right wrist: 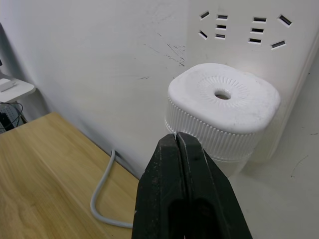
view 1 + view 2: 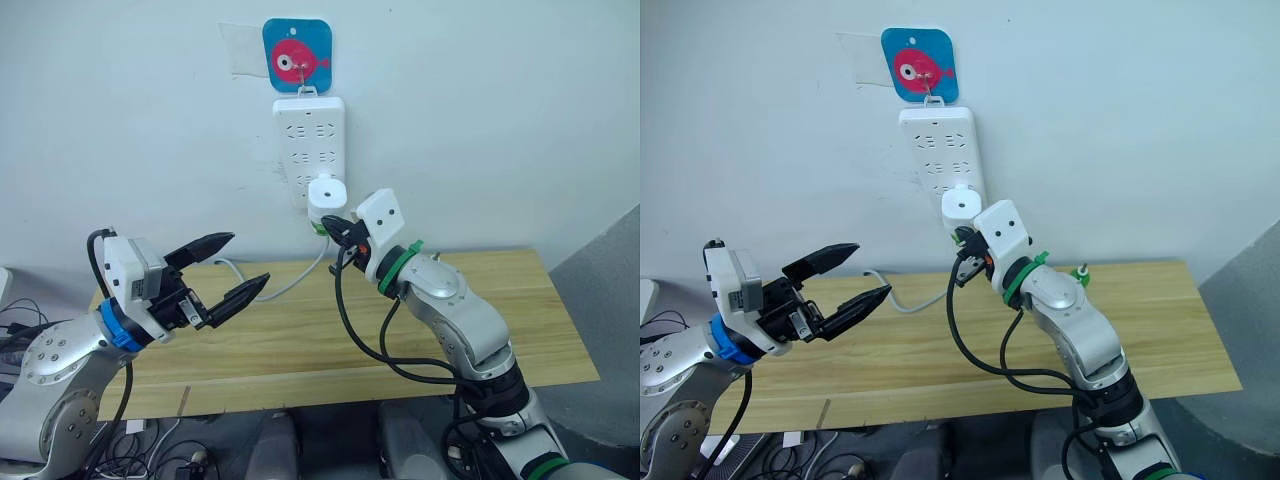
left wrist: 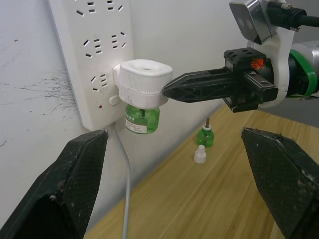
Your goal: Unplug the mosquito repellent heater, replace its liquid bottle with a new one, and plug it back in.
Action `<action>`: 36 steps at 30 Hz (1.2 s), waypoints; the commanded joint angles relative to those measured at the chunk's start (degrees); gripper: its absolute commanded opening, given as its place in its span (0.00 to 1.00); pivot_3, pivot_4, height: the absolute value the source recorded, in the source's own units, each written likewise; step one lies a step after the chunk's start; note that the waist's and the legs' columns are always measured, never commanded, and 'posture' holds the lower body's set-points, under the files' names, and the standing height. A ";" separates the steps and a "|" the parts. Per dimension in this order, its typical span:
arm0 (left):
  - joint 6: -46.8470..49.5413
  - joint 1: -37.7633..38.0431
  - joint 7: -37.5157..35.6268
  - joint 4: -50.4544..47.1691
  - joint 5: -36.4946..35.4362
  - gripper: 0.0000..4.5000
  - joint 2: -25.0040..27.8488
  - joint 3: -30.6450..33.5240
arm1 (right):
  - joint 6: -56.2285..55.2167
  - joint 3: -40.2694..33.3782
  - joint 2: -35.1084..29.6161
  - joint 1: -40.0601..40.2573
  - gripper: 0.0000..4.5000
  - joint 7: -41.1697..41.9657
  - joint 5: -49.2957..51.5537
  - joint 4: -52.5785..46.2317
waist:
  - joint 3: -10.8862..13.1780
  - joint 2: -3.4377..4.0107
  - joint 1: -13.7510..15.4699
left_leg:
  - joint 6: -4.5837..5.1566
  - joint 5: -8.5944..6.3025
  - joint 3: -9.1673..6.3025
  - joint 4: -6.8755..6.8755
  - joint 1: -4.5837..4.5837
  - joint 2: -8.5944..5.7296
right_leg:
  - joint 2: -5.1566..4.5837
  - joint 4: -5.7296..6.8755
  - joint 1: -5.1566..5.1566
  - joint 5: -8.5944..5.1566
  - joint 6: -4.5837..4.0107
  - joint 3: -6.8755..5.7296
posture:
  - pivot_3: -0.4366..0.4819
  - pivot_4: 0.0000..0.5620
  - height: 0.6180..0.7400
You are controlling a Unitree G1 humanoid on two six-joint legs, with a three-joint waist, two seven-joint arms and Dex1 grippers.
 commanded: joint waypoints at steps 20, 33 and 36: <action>0.11 -0.62 0.09 -1.67 -0.97 1.00 0.61 0.97 | -0.97 -0.87 0.33 0.48 0.00 1.26 -0.38 -2.33 | 0.00 0.00 0.00 | 0.00 0.00 0.00 -0.04 0.00 0.00 | 0.00 -0.03 0.00 -0.01 -0.02 -0.01 | 0.34 0.32 0.92; 0.37 -1.03 0.25 -1.65 -0.80 1.00 0.60 0.97 | -2.43 -1.38 1.25 -1.26 0.00 -0.44 -2.58 1.01 | 0.00 0.00 0.01 | 0.00 0.00 -0.01 -0.04 0.00 0.00 | 0.00 -0.03 0.00 -0.01 -0.02 -0.01 | 0.34 0.32 0.92; 0.53 -0.97 0.32 -1.84 -0.82 1.00 0.53 1.07 | -2.62 -1.66 1.61 -1.40 0.00 -0.98 -3.13 1.28 | 0.00 0.00 0.01 | -0.01 0.00 -0.01 -0.04 0.01 0.00 | 0.00 -0.03 0.00 -0.01 -0.02 -0.01 | 0.34 0.32 0.92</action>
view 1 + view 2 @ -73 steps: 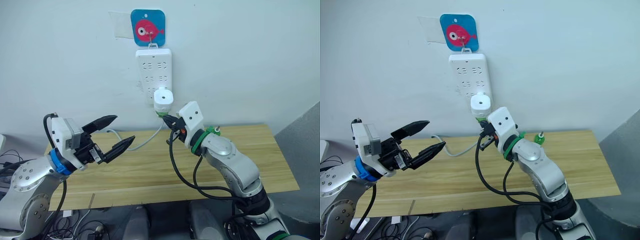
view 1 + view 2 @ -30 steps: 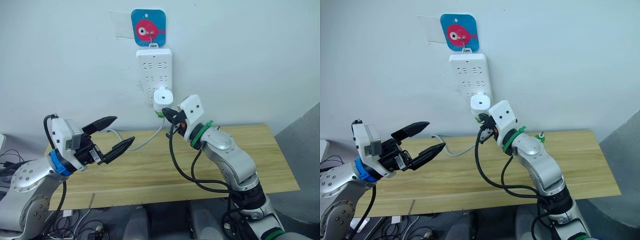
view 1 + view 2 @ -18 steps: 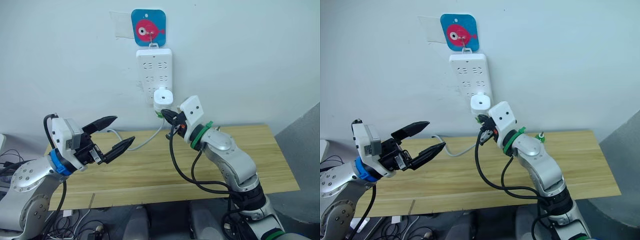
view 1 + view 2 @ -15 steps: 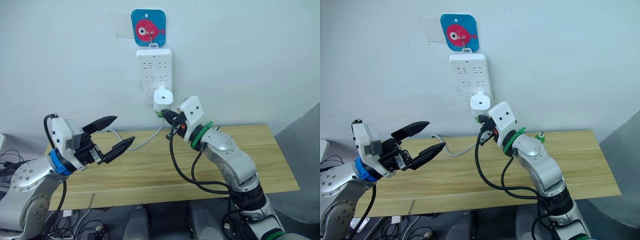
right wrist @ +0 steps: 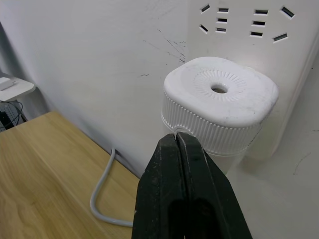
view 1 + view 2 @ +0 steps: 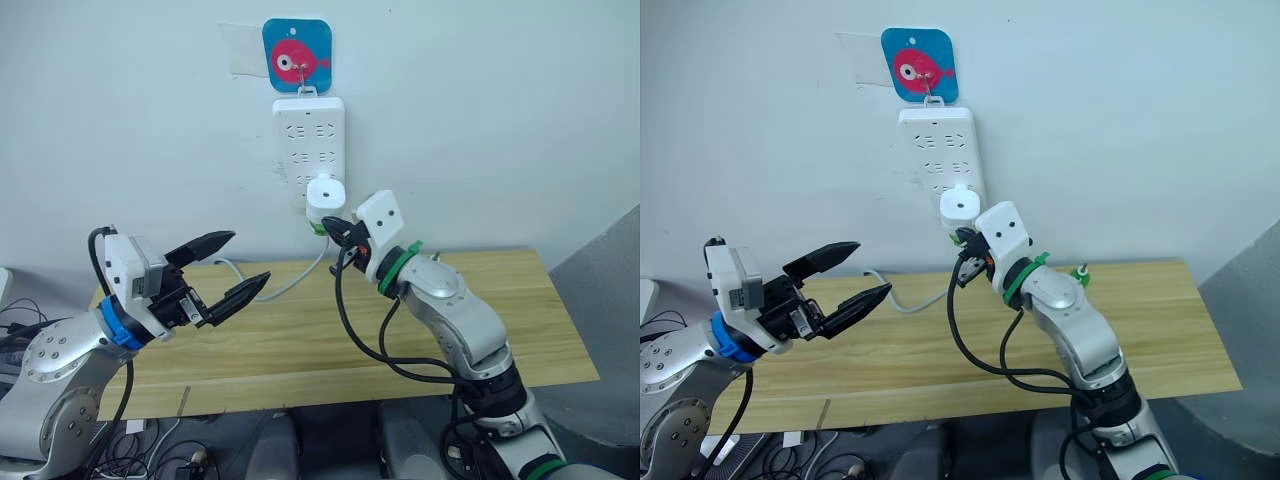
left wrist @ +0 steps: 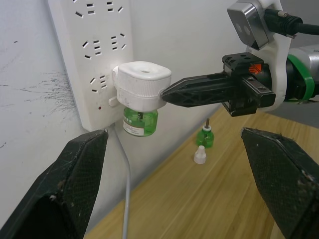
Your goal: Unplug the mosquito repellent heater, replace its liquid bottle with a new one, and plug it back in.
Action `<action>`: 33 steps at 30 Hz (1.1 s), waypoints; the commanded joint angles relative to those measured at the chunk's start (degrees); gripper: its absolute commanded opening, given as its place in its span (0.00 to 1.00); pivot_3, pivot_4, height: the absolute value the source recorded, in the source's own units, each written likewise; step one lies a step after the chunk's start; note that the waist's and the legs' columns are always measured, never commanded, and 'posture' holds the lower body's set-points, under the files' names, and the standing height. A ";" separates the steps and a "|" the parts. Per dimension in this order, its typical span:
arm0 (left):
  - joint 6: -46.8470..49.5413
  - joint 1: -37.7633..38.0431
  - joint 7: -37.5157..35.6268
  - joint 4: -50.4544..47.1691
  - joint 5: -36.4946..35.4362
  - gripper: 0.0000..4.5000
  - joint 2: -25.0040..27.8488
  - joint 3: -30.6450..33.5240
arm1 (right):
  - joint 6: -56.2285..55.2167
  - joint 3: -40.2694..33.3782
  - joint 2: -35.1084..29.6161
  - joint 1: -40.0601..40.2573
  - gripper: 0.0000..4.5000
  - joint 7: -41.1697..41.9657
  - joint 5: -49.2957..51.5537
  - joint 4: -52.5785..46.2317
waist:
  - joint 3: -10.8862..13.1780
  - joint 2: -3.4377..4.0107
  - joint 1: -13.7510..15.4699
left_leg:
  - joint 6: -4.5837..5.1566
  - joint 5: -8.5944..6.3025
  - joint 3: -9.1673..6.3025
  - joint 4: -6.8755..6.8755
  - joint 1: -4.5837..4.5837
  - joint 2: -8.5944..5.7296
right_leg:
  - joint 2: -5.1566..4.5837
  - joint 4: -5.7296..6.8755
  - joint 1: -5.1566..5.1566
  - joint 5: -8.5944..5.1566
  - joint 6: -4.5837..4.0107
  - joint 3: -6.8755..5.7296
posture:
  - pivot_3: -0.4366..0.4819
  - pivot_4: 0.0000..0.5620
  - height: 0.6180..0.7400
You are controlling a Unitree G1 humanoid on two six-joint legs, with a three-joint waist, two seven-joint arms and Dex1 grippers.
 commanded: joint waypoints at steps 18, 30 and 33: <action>-0.05 -0.57 0.49 -1.92 -0.91 1.00 0.56 1.14 | -2.59 -1.86 1.57 -2.04 0.00 -4.46 -4.66 1.29 | 0.00 0.00 0.05 | -0.03 0.03 0.00 0.01 0.07 0.10 | 0.10 -0.01 0.02 0.03 -0.05 0.03 | 0.35 0.33 0.92; 0.26 -0.05 0.91 -1.35 -0.44 1.00 0.36 0.60 | 0.08 -2.58 -4.68 2.75 0.00 4.06 1.18 -6.85 | 0.01 0.01 0.35 | -0.05 0.02 0.06 -0.25 0.05 0.69 | 0.66 -0.51 0.02 0.21 -0.38 -0.01 | 0.33 0.32 0.92; 0.12 0.38 1.00 -1.05 -0.13 1.00 0.10 0.24 | 0.91 -2.64 -6.47 4.56 0.00 5.66 2.33 -8.77 | 0.01 0.01 0.34 | -0.05 0.02 0.08 -0.39 0.05 0.71 | 0.67 -0.65 0.02 0.21 -0.38 -0.02 | 0.33 0.32 0.92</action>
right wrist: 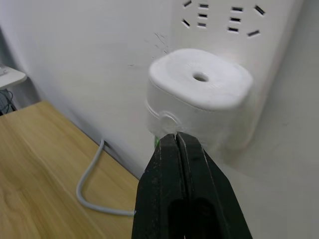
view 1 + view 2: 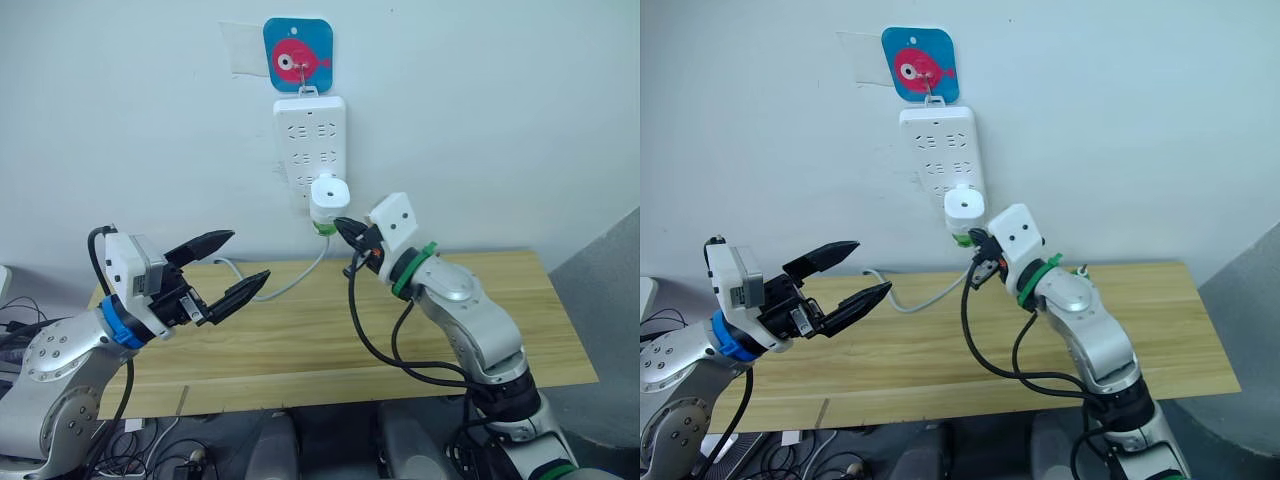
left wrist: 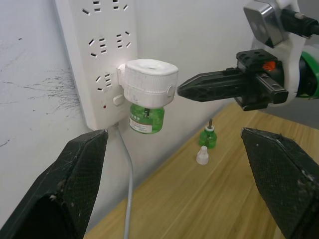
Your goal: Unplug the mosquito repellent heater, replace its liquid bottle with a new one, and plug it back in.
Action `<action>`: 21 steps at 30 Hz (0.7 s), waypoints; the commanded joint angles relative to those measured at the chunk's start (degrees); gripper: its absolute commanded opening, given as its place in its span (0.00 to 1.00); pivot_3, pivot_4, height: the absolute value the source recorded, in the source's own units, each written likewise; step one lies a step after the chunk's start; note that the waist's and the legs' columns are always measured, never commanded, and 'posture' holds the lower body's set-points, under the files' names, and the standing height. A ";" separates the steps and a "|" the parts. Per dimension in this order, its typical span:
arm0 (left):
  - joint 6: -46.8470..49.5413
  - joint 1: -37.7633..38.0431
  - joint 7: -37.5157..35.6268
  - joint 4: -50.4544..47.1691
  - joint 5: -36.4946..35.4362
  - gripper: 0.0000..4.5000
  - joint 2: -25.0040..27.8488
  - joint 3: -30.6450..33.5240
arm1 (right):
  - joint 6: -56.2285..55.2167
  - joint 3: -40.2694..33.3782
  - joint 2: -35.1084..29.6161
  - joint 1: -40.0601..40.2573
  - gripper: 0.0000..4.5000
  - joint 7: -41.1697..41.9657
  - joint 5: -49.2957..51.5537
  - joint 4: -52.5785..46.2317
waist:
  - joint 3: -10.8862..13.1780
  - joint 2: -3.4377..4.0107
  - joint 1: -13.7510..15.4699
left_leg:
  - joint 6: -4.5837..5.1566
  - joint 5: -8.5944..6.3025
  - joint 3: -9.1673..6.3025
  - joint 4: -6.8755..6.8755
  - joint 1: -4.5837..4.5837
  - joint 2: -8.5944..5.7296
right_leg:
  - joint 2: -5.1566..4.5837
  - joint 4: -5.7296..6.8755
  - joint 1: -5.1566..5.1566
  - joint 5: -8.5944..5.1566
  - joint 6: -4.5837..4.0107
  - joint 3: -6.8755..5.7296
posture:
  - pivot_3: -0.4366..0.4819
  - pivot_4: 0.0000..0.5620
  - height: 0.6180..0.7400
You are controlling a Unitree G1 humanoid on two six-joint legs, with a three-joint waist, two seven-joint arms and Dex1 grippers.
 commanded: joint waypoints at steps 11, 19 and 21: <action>1.85 5.07 5.60 -1.58 3.67 1.00 -1.34 -0.84 | 2.89 -3.60 -8.42 6.14 0.00 7.22 6.86 -10.18 | 0.00 0.00 0.03 | 0.00 0.00 0.05 -0.19 0.01 0.02 | 0.01 -0.14 -0.01 0.00 0.00 0.00 | 0.33 0.29 0.92; 0.22 12.56 9.44 -3.86 9.27 1.00 -4.09 -1.15 | 5.22 -7.17 -14.19 10.52 0.00 10.69 11.88 -12.65 | -0.11 0.02 0.32 | 0.00 0.00 0.05 -0.24 0.02 0.03 | 0.01 -0.16 0.00 0.00 -0.01 0.00 | 0.34 0.27 0.92; -0.14 14.52 10.18 -4.52 10.01 1.00 -5.34 -1.26 | 5.61 -8.07 -16.00 12.33 0.00 11.57 12.68 -13.12 | -0.18 0.02 0.54 | 0.00 0.00 0.08 -0.24 0.02 0.03 | 0.00 -0.18 0.00 0.00 -0.01 0.01 | 0.34 0.27 0.92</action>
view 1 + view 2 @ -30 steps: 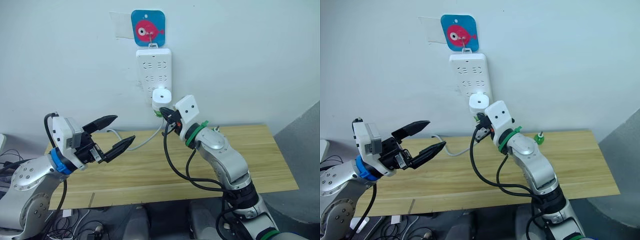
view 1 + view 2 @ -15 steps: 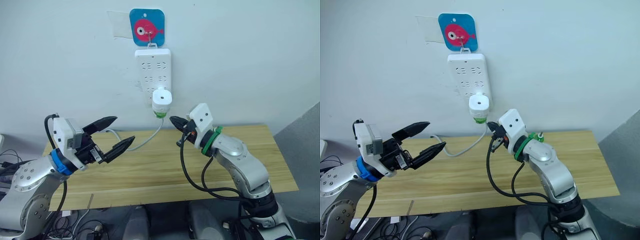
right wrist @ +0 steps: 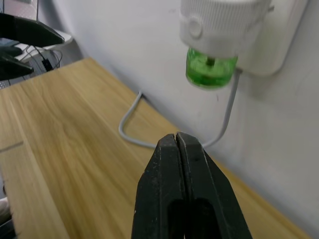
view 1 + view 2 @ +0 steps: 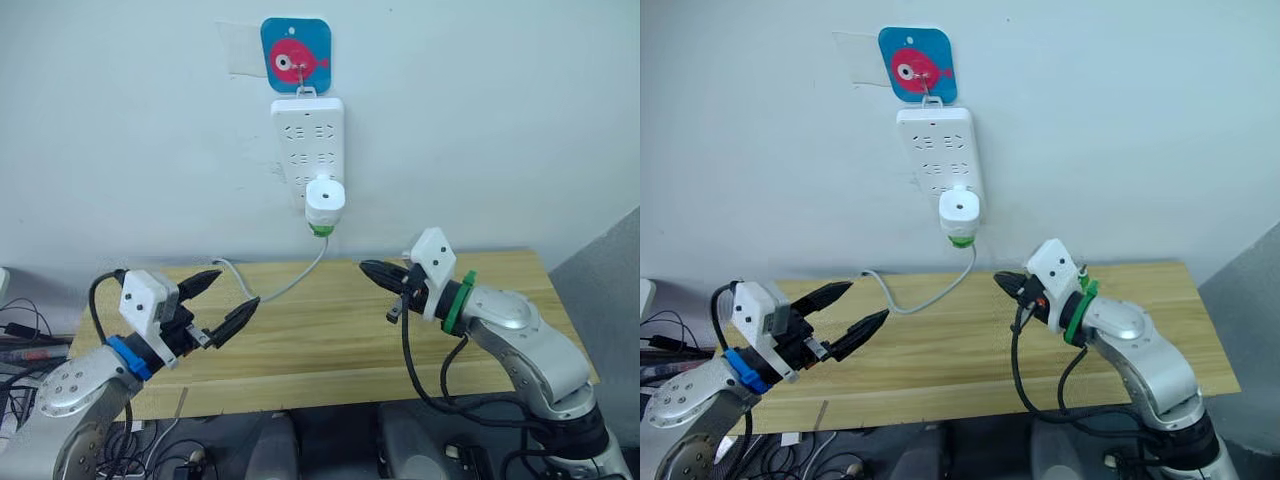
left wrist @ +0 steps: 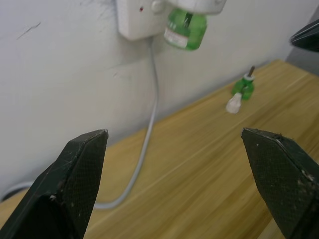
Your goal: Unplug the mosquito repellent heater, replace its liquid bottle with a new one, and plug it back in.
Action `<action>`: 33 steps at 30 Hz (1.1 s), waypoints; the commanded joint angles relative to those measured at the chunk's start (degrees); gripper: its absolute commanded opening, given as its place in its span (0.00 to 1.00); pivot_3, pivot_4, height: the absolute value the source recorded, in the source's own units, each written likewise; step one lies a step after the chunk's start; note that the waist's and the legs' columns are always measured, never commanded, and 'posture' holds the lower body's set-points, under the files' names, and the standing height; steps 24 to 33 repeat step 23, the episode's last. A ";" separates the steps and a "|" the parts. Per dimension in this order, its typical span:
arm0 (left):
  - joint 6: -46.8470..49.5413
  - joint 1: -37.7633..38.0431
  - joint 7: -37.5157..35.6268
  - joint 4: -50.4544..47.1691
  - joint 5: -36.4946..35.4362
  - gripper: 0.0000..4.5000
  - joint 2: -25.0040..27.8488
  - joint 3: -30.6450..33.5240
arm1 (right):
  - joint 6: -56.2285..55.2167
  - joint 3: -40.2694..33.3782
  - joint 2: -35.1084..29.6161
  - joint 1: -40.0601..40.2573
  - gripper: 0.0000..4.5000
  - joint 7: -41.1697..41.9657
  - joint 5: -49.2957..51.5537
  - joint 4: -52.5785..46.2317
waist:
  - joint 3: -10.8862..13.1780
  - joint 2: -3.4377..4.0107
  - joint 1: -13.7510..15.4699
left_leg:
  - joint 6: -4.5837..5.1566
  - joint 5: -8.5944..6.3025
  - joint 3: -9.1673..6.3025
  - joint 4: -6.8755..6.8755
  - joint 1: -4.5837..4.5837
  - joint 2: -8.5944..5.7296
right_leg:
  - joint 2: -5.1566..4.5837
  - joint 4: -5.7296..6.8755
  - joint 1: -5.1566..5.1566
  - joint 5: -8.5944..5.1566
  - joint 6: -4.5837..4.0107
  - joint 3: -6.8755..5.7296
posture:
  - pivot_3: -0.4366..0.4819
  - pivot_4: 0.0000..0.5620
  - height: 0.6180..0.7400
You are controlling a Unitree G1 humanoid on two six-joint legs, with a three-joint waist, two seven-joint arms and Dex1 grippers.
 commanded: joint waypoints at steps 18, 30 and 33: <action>-6.61 15.78 6.62 -4.13 11.03 1.00 -8.11 2.21 | -1.55 -9.98 -15.77 16.08 1.00 10.49 8.65 -7.18 | -1.99 -0.05 1.31 | -0.01 -0.01 0.03 -0.02 0.30 0.01 | 0.00 -0.41 0.45 -0.01 -0.01 -0.05 | 0.36 0.24 0.92; -7.35 15.85 6.90 -3.68 12.50 1.00 -8.58 2.10 | -3.31 -10.20 -16.66 17.44 1.00 10.96 8.28 -6.09 | -2.26 -0.07 1.38 | -0.02 -0.02 0.04 -0.08 0.47 0.02 | 0.00 -0.56 0.66 -0.02 -0.02 -0.06 | 0.36 0.24 0.92; -7.35 15.85 6.90 -3.68 12.50 1.00 -8.58 2.10 | -3.31 -10.20 -16.66 17.44 1.00 10.96 8.28 -6.09 | -2.26 -0.07 1.38 | -0.02 -0.02 0.04 -0.08 0.47 0.02 | 0.00 -0.56 0.66 -0.02 -0.02 -0.06 | 0.36 0.24 0.92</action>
